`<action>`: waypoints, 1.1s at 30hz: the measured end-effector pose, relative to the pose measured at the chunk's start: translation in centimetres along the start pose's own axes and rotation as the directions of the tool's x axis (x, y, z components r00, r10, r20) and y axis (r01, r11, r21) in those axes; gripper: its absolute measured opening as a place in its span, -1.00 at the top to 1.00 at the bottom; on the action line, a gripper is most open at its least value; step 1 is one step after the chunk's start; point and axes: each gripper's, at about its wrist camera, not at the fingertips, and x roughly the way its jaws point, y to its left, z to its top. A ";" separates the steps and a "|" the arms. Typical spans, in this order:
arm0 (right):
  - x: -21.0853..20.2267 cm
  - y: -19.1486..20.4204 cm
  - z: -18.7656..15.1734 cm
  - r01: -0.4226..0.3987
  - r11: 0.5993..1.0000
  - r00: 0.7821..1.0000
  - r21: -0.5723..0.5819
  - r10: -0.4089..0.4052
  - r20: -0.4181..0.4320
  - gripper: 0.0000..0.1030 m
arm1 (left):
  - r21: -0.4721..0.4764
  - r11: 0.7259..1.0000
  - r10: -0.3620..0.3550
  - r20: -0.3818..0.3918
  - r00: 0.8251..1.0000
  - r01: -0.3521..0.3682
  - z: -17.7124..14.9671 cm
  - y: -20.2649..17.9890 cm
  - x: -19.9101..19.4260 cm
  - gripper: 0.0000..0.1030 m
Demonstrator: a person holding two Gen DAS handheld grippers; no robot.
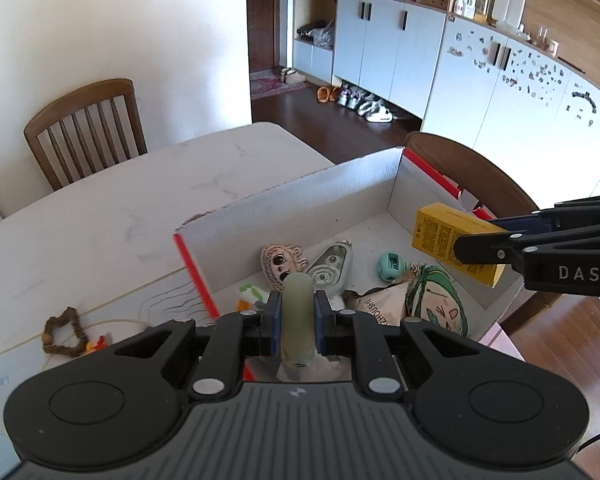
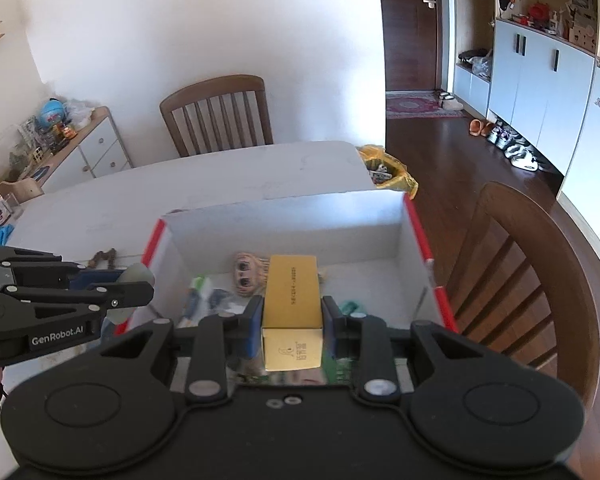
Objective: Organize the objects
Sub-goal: 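Carry the yellow box with the right gripper while the left carries the foam cylinder into the red box, then open both grippers to drop the yellow box and foam cylinder in the red box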
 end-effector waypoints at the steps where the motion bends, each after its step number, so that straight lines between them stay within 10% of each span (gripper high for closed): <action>1: 0.2 -0.3 0.0 -0.001 1.000 1.000 -0.002 0.000 -0.004 0.46 | -0.001 1.000 0.000 -0.004 1.000 0.000 0.1 -0.2 0.4 0.70; 33: 12.0 -1.9 0.9 -0.005 0.976 0.982 -0.220 -0.037 -0.187 0.46 | -0.006 1.000 0.013 -0.157 0.988 -0.015 2.7 -2.3 12.4 0.70</action>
